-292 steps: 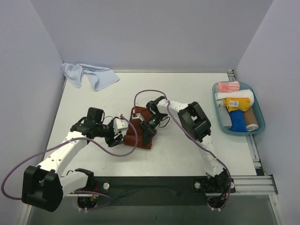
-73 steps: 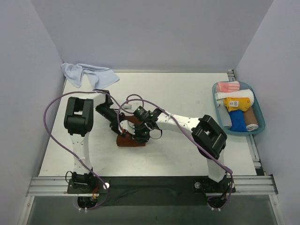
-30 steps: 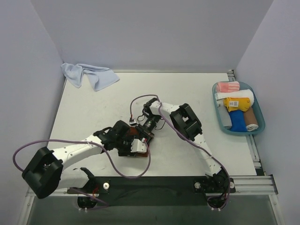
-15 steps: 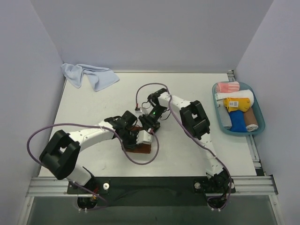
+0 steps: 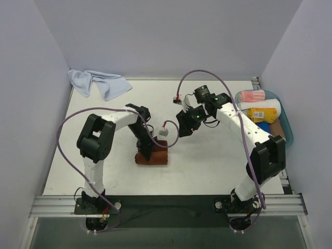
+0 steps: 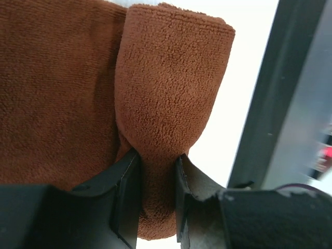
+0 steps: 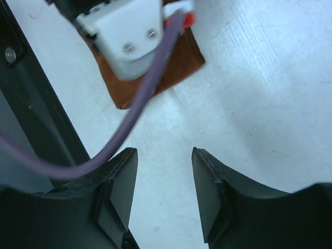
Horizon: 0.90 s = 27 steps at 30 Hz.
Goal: Roll the towels
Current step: Roll the towel
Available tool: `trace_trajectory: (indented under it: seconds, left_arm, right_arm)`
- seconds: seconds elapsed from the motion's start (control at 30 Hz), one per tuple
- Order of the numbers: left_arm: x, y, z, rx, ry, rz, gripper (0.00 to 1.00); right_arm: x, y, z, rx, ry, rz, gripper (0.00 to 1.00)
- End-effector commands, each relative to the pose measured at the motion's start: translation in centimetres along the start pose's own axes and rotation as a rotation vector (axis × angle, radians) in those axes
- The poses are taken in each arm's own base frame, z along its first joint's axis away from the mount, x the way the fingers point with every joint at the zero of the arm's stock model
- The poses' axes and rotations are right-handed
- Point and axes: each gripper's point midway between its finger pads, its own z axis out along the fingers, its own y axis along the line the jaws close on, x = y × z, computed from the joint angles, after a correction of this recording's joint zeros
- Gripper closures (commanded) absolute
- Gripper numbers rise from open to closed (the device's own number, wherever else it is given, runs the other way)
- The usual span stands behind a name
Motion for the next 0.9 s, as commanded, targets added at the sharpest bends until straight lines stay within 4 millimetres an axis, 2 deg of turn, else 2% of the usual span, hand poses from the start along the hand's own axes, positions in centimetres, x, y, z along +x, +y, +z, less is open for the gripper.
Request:
trace_trajectory:
  seconds: [0.0, 0.1, 0.13, 0.17, 0.23, 0.27, 0.3, 0.37, 0.4, 0.47, 0.5, 0.53, 0.57, 0.6, 0.63, 0.67, 0.7, 0.87]
  left_arm:
    - [1.2, 1.9, 0.8, 0.045, 0.084, -0.034, 0.78]
    - [1.5, 3.0, 1.2, 0.093, 0.095, -0.081, 0.77]
    - [0.9, 3.6, 0.9, 0.089, 0.079, -0.077, 0.76]
    - [1.2, 3.7, 1.3, 0.121, 0.089, -0.097, 0.76]
    - [0.7, 4.2, 1.0, 0.142, 0.073, -0.100, 0.75]
    - [1.0, 4.4, 1.3, 0.163, 0.084, -0.112, 0.74]
    - [1.0, 4.5, 1.3, 0.178, 0.085, -0.114, 0.74]
    - [0.8, 4.8, 1.3, 0.210, 0.088, -0.123, 0.72]
    - [0.8, 4.9, 1.3, 0.221, 0.088, -0.130, 0.71]
    - [0.6, 5.3, 1.3, 0.233, 0.083, -0.132, 0.70]
    - [0.5, 5.4, 1.3, 0.234, 0.082, -0.136, 0.70]
    - [0.5, 5.6, 1.3, 0.232, 0.077, -0.136, 0.70]
    - [0.6, 5.7, 1.3, 0.234, 0.075, -0.140, 0.69]
    - [0.6, 5.7, 1.3, 0.238, 0.073, -0.142, 0.69]
    - [0.5, 5.6, 1.3, 0.245, 0.068, -0.141, 0.69]
    - [0.6, 5.7, 1.4, 0.248, 0.067, -0.144, 0.68]
    - [0.6, 5.7, 1.4, 0.248, 0.066, -0.146, 0.68]
    - [1.0, 6.0, 1.7, 0.249, 0.073, -0.154, 0.67]
  right_arm:
    - [1.3, 1.0, -0.9, 0.028, -0.030, -0.060, 0.55]
    - [1.7, 2.8, -1.7, 0.020, -0.051, -0.118, 0.55]
    - [1.8, 3.0, -1.7, 0.033, -0.045, -0.136, 0.55]
    - [1.6, 4.0, -1.6, 0.032, -0.042, -0.179, 0.55]
    - [1.3, 3.8, -1.3, 0.098, -0.028, -0.237, 0.55]
    - [1.0, 5.0, -0.9, 0.096, -0.027, -0.289, 0.55]
    - [0.6, 5.1, -0.6, 0.111, -0.033, -0.319, 0.53]
    - [0.4, 5.0, 0.6, 0.141, 0.010, -0.370, 0.50]
    - [0.4, 5.9, 1.5, 0.135, 0.032, -0.409, 0.49]
    - [1.1, 5.3, 3.3, 0.164, 0.091, -0.463, 0.36]
    - [0.6, 6.2, 4.5, 0.168, 0.079, -0.521, 0.28]
    - [0.6, 6.2, 5.2, 0.188, 0.082, -0.550, 0.26]
    - [1.0, 5.8, 6.2, 0.225, 0.112, -0.593, 0.25]
    - [0.3, 5.9, 7.0, 0.250, 0.096, -0.627, 0.25]
    - [0.3, 6.8, 8.0, 0.253, 0.100, -0.669, 0.25]
    - [0.7, 6.5, 9.1, 0.259, 0.120, -0.698, 0.25]
    - [0.0, 6.4, 9.7, 0.287, 0.099, -0.723, 0.26]
    - [2.0, 6.3, 13.3, 0.270, 0.167, -0.809, 0.34]
